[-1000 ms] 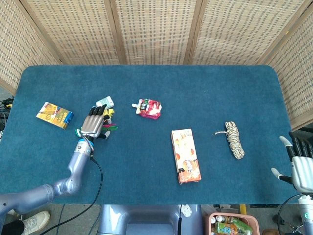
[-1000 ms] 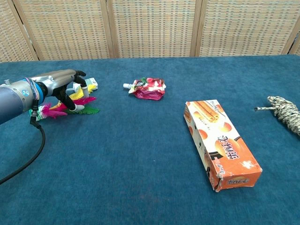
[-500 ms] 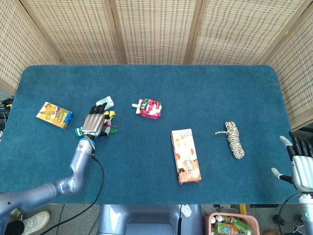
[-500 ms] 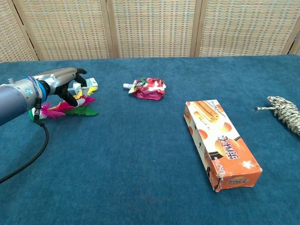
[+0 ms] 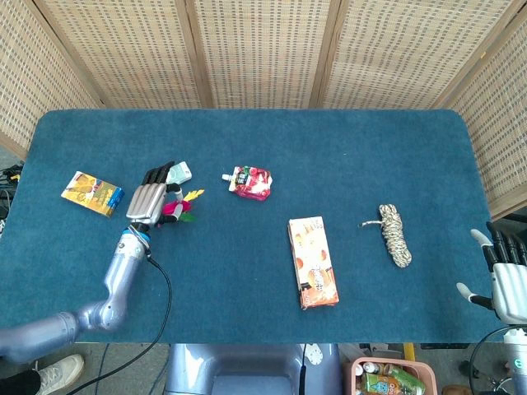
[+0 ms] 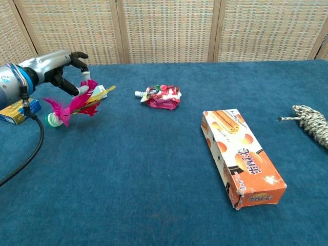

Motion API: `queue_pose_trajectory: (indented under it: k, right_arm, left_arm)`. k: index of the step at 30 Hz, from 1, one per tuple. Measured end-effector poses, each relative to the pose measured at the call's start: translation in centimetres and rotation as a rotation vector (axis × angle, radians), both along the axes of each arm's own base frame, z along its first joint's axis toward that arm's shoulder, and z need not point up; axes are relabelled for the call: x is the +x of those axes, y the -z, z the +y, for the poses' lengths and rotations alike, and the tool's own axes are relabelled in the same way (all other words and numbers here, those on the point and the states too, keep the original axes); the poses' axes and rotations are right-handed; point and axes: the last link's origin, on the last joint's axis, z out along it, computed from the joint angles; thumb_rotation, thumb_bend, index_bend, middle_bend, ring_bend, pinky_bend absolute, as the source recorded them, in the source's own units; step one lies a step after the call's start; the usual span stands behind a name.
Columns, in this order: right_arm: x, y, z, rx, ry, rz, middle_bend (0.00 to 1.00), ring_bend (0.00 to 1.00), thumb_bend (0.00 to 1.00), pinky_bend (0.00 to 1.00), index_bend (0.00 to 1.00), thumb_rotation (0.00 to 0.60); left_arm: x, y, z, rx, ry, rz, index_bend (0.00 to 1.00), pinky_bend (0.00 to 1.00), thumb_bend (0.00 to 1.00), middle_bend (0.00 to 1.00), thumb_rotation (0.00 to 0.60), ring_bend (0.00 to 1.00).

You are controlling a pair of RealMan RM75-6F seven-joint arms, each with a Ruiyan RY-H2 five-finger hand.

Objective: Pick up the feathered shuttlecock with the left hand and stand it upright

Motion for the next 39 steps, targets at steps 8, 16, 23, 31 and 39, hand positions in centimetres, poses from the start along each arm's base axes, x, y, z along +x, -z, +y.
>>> queue_pose_trajectory:
  k: [8,16,23,31,39]
  right_arm:
    - [0.1,0.2,0.0,0.007,-0.001,0.003,0.0,0.0,0.0,0.0,0.0,0.6]
    - [-0.1,0.3,-0.2,0.012,0.013,0.007,0.0,0.0,0.0,0.0,0.0,0.6]
    - [-0.2,0.1,0.0,0.003,0.016,-0.001,0.0,0.0,0.0,0.0,0.0,0.6]
    - [0.0,0.1,0.2,0.002,0.003,-0.005,0.0,0.0,0.0,0.0,0.0,0.6]
    - [0.2,0.0,0.3,0.003,-0.008,-0.009,0.0,0.0,0.0,0.0,0.0,0.6]
  left_arm:
    - [1.0,-3.4,-1.3,0.004,0.058,-0.272,0.72,0.0,0.49,0.0,0.6,0.0]
    - [1.6,-2.8,-2.1,-0.115,0.033,-0.542,0.72,0.0,0.49,0.0,0.6,0.0]
    - [0.7,0.2,-2.5,-0.186,0.035,-0.578,0.72,0.0,0.49,0.0,0.6,0.0]
    - [-0.9,0.9,-3.3,-0.198,0.031,-0.595,0.72,0.0,0.49,0.0,0.6,0.0]
    - [-3.4,-0.2,-4.9,-0.15,0.021,-0.596,0.65,0.0,0.49,0.0,0.6,0.0]
